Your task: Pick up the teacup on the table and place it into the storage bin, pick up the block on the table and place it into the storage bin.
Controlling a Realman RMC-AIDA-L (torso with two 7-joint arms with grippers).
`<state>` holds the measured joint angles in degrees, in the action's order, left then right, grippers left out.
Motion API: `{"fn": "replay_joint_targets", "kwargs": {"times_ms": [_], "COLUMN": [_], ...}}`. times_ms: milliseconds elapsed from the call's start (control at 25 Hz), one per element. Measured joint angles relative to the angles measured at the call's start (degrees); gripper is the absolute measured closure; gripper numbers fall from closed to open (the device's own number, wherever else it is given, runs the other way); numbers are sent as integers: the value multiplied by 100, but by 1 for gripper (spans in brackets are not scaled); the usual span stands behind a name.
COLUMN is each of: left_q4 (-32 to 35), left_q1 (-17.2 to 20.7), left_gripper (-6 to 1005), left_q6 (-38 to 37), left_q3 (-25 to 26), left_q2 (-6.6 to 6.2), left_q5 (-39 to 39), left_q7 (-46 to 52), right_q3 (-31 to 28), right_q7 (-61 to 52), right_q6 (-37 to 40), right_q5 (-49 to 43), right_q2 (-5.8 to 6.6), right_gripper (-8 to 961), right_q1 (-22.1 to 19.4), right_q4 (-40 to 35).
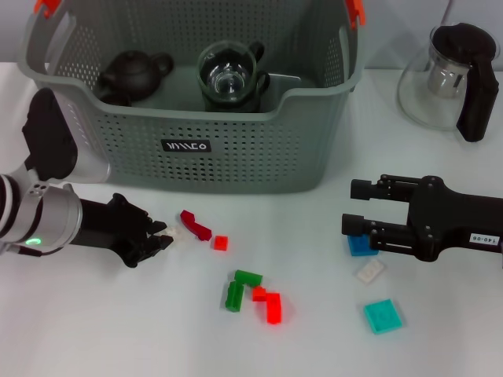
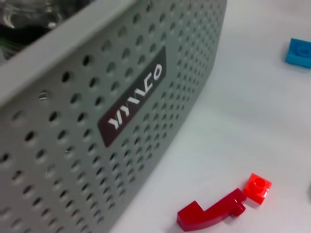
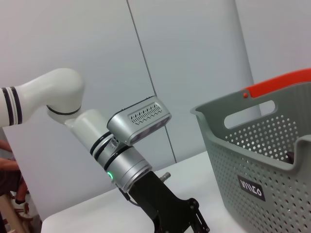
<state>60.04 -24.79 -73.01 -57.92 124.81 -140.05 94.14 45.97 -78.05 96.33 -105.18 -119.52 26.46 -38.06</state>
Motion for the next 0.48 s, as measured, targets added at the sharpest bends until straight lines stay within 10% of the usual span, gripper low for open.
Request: {"fn": "replay_joint_targets", "kwargs": {"times_ms": [480], "left_q4": [373], "left_q1": [-175], "left_gripper": [817], "left_q6": [-1597], "left_q3": [1092], "left_q2": [-130], "left_q5": [301], "left_q7": [-297], "right_q3": [0], "right_q7": [0], "right_q6": [-52], "right_q5": [-1], "right_q2": [4], "right_gripper": [287], "right_q1": [61], "right_q4": [9]}}
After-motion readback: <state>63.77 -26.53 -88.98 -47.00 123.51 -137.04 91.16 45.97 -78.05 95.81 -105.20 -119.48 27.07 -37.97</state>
